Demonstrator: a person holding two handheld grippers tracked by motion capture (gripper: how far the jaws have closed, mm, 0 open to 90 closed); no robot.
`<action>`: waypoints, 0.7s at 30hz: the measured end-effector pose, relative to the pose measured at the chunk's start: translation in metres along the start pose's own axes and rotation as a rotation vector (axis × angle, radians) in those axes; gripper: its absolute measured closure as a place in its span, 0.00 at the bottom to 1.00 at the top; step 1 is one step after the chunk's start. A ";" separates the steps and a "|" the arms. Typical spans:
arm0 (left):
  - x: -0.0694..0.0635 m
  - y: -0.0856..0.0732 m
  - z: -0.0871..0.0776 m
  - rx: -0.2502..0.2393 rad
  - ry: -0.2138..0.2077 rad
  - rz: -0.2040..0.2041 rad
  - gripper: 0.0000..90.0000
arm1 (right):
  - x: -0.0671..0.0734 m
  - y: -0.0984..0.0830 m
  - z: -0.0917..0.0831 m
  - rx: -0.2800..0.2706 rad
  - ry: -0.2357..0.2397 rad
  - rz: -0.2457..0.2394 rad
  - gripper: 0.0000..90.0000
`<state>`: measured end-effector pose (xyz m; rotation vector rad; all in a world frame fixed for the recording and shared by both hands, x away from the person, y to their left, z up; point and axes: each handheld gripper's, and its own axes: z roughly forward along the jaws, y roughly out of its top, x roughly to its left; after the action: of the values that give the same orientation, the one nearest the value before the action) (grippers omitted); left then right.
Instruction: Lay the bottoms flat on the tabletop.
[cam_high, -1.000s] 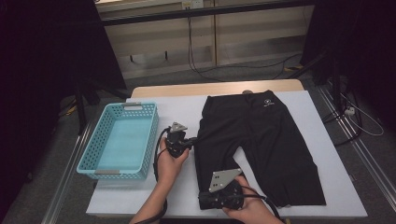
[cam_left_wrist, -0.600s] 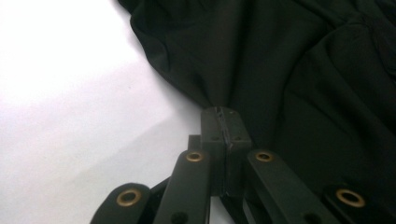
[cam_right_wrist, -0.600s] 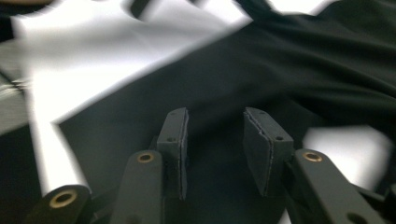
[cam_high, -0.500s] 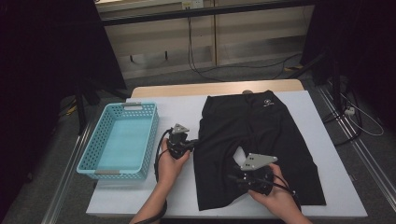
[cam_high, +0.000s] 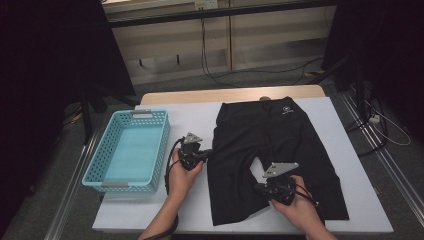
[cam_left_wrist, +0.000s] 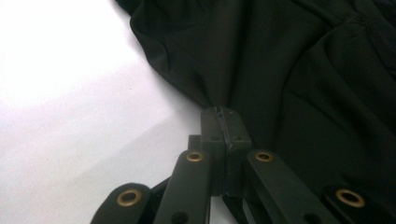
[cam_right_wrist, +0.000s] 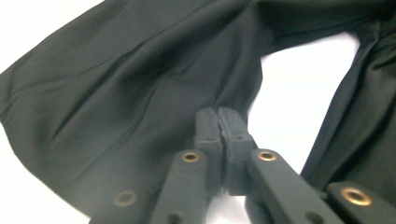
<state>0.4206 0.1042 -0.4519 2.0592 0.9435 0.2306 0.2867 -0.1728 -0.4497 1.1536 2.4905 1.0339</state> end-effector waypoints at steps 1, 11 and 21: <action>-0.001 0.000 0.000 -0.003 -0.001 -0.001 1.00 | 0.001 -0.001 -0.002 0.006 0.007 -0.001 0.99; -0.001 0.001 0.000 -0.015 -0.001 0.003 1.00 | -0.006 -0.018 -0.024 0.028 -0.025 0.017 0.99; -0.003 0.000 0.004 -0.008 -0.007 0.014 0.99 | -0.009 -0.015 -0.027 -0.035 -0.074 0.023 0.82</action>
<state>0.4202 0.0997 -0.4540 2.0582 0.9225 0.2344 0.2718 -0.1996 -0.4410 1.1911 2.3979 1.0175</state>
